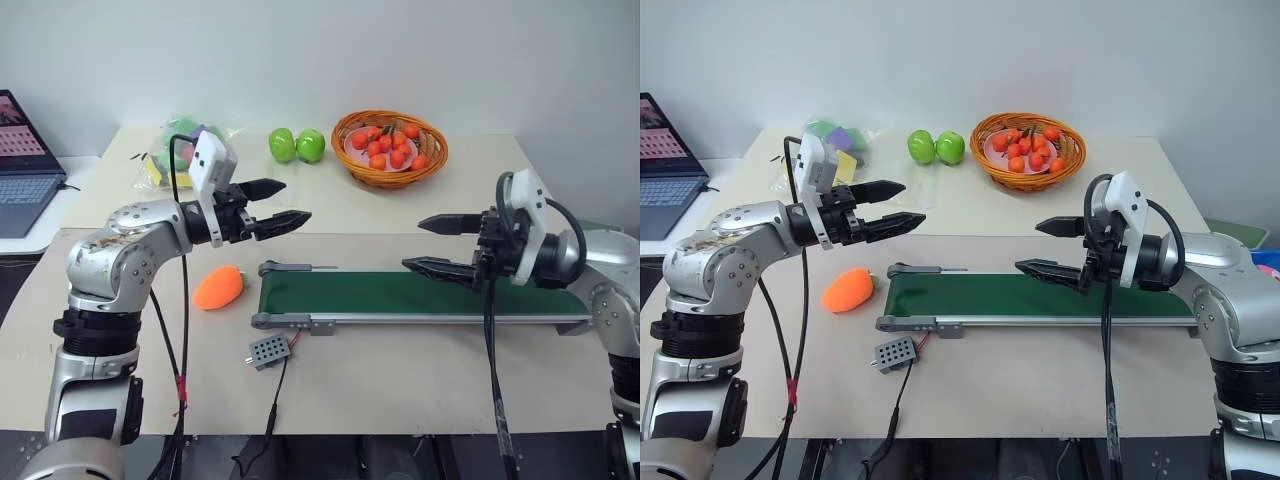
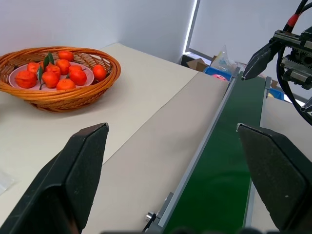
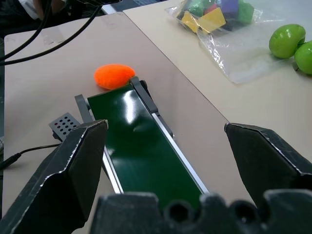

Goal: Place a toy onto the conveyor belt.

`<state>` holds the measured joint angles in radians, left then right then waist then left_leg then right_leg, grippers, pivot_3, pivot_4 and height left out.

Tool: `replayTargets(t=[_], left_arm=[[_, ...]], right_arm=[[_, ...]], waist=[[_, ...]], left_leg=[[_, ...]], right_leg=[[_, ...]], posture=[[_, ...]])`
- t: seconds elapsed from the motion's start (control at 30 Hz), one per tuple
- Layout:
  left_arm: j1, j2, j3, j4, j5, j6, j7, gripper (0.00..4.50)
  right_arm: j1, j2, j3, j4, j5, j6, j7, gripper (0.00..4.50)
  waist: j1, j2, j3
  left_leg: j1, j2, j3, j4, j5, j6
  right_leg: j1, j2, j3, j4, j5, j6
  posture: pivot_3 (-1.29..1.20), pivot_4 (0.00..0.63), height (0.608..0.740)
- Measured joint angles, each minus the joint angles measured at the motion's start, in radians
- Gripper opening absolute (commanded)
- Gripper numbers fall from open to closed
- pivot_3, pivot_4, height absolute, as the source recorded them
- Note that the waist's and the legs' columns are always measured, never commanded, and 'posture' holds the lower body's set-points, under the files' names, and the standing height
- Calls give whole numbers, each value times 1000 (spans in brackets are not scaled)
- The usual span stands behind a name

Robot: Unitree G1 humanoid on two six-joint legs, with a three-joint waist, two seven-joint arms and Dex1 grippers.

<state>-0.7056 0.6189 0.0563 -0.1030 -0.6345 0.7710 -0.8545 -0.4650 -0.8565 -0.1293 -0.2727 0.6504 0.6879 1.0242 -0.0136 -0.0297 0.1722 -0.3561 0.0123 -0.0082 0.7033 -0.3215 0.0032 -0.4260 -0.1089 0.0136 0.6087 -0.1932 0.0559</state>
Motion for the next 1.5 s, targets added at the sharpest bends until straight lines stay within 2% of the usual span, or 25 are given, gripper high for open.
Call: replayTargets(t=[0.4, 0.6, 0.73, 0.83, 0.93, 0.97, 1.07, 1.3, 1.43, 1.5], left_arm=[[67, 27, 51, 50, 33, -24, 37, 4493], [157, 48, 120, 160, 93, -93, 65, 4493], [240, 40, 140, 202, 81, -67, 66, 4493], [303, 9, 234, 252, -5, 53, 90, 4493], [343, -37, 425, 320, -152, 179, 165, 4493], [344, -37, 430, 321, -153, 181, 166, 4493], [356, -38, 549, 324, -235, 234, 217, 4493], [488, -79, 720, 361, -465, 501, 300, 4493], [525, -85, 833, 458, -528, 516, 368, 4493], [552, -85, 850, 481, -531, 516, 383, 4493]], right_arm=[[-14, 24, 24, 10, -8, -1, 1, 4500], [-26, 33, 41, 10, -1, -1, 26, 4500], [-39, 33, 43, 17, -2, -1, 36, 4500], [-39, 33, 44, 23, -4, -1, 38, 4500], [-38, 32, 44, 25, -9, -1, 41, 4500], [-38, 32, 44, 25, -9, -1, 41, 4500], [-35, 29, 44, 26, -10, -1, 43, 4500], [-39, 29, 58, 47, -32, -4, 47, 4500], [-39, 29, 71, 48, -42, -6, 59, 4500], [-40, 29, 72, 48, -44, -7, 63, 4500]], waist=[[-3, 0, 0], [-1, 0, 0], [0, 0, 0], [-1, 0, 0], [-1, 0, 0], [-1, 0, 0], [-1, 0, 0], [-4, 0, 0], [-3, 0, 0], [-4, 0, 0]], left_leg=[[1, 0, 0, 0, 0, 0], [1, 0, 0, 0, 0, 0], [1, 0, 0, 0, 0, 0], [1, 0, 0, 0, 0, 0], [1, 0, -1, 0, 0, 0], [1, 0, -1, 0, 0, 0], [1, 0, -1, 0, 0, 0], [2, 0, -1, 0, 0, 0], [3, 0, -1, 0, 1, -2], [3, 0, -1, 0, 2, -3]], right_leg=[[0, 0, 0, 0, 0, 0], [0, 0, 0, 0, 0, 0], [0, 0, 0, 0, 0, 0], [0, 0, 0, 0, 0, 0], [0, 0, -1, 1, 0, 0], [0, 0, -1, 1, 0, 0], [0, 0, -1, 1, 0, 0], [0, 0, 0, 1, 0, 0], [1, 0, 0, 2, 0, 0], [1, 0, 0, 2, 0, 0]], posture=[[0, 150, 738], [0, 150, 738], [0, 150, 738], [0, 150, 738], [0, 150, 738], [0, 150, 738], [0, 150, 738], [0, 150, 738], [0, 150, 738], [0, 150, 738]])
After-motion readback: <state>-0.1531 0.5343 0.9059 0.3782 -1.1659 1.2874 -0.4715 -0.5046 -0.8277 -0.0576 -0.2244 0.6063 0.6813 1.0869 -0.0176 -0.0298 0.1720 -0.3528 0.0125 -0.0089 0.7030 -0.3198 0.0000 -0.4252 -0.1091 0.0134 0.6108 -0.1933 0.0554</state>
